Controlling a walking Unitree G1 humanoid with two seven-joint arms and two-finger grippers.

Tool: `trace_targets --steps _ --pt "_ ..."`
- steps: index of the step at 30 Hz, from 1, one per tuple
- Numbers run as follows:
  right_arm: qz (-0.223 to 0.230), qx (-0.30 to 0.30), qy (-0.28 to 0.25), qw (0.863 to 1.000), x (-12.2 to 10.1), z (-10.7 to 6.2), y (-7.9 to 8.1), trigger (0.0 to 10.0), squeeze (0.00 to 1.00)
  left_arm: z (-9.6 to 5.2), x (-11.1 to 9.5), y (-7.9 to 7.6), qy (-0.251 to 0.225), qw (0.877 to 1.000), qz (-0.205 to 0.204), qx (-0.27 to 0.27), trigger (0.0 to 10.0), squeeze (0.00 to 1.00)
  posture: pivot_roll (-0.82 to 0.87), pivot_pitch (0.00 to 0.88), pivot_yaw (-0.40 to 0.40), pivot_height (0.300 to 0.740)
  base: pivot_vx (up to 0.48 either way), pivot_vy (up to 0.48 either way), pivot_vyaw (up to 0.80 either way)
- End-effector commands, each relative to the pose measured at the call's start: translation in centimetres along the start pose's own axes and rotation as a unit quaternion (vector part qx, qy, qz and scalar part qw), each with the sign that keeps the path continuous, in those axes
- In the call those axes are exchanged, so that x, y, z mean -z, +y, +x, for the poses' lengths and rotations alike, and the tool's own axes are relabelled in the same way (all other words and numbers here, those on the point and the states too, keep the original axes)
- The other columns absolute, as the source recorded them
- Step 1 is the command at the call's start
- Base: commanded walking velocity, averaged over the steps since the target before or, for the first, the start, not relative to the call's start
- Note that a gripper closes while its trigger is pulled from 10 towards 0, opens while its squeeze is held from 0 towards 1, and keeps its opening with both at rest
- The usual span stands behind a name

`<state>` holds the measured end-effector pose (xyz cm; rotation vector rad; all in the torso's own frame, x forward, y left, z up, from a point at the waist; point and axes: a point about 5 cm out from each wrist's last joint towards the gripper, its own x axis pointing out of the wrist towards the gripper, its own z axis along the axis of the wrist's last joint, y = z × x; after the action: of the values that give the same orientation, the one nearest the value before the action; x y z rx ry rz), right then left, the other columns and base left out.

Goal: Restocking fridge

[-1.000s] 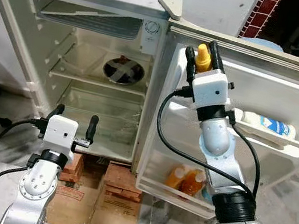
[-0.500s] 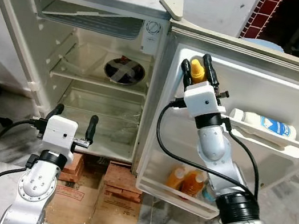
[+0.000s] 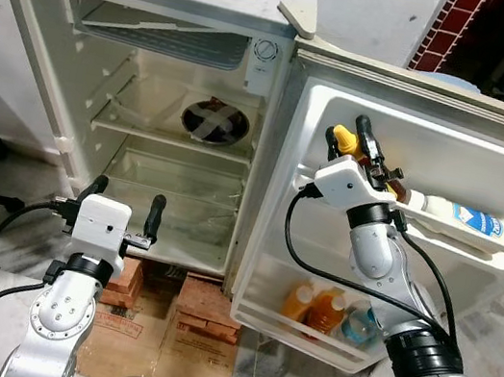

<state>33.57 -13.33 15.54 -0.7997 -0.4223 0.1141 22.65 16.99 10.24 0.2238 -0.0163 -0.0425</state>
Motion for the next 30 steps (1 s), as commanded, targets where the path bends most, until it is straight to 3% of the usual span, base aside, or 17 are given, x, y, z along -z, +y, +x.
trace_targets --steps 1,2,3,9,14,17,22,23,27,30 --pt "0.006 -0.029 0.063 0.998 2.2 -1.1 1.0 10.0 0.0 0.0 -0.1 -0.1 0.001 1.0 0.0 0.002 10.0 0.0 0.09 0.0 -0.055 0.74 0.0 0.0 0.0" --pt "0.008 -0.031 0.064 0.997 2.2 -1.1 1.1 10.0 0.11 0.0 -0.1 -0.1 0.001 1.0 0.0 0.001 10.0 0.0 0.09 0.0 -0.055 0.74 0.0 0.0 0.0" --pt "0.011 -0.034 0.059 0.998 2.1 -1.0 1.2 10.0 1.0 0.0 -0.1 0.0 0.001 1.0 0.001 0.0 10.0 0.0 0.09 0.0 -0.054 0.74 0.0 0.0 0.0" --pt "0.067 -0.063 0.003 0.996 0.1 -0.9 2.2 10.0 1.0 0.1 -0.1 0.0 0.001 1.0 0.001 0.001 10.0 0.0 0.09 0.0 -0.053 0.74 0.0 0.0 0.0" --pt "0.092 -0.072 -0.001 0.993 -0.3 -1.0 2.6 10.0 1.0 0.1 0.0 0.0 0.002 1.0 0.001 0.002 10.0 0.0 0.09 0.0 -0.053 0.74 0.0 0.0 0.0" --pt "0.166 -0.073 0.0 0.983 -0.5 -1.0 2.5 10.0 1.0 0.1 0.0 0.0 0.003 1.0 0.001 0.001 10.0 0.0 0.09 0.0 -0.053 0.74 0.0 0.0 0.0" --pt "0.222 -0.079 0.0 0.972 -0.8 -0.6 2.0 10.0 1.0 0.1 0.1 0.0 0.004 1.0 0.0 0.001 10.0 0.0 0.09 0.0 -0.053 0.74 0.0 0.0 0.0" --pt "0.265 -0.079 0.001 0.961 -1.1 0.1 1.4 10.0 1.0 0.1 0.1 0.0 0.004 1.0 0.0 0.002 10.0 0.0 0.09 0.0 -0.052 0.74 0.0 0.0 0.0" --pt "0.335 -0.093 -0.007 0.938 -2.1 1.1 0.6 10.0 1.0 0.1 0.1 0.0 0.005 1.0 0.0 0.003 10.0 0.0 0.09 0.0 -0.051 0.74 0.0 0.0 0.0" --pt "0.348 -0.097 -0.017 0.932 -2.6 1.6 0.1 10.0 1.0 0.1 0.1 0.0 0.005 1.0 0.0 0.003 10.0 0.0 0.09 0.0 -0.05 0.74 0.0 0.0 0.0"
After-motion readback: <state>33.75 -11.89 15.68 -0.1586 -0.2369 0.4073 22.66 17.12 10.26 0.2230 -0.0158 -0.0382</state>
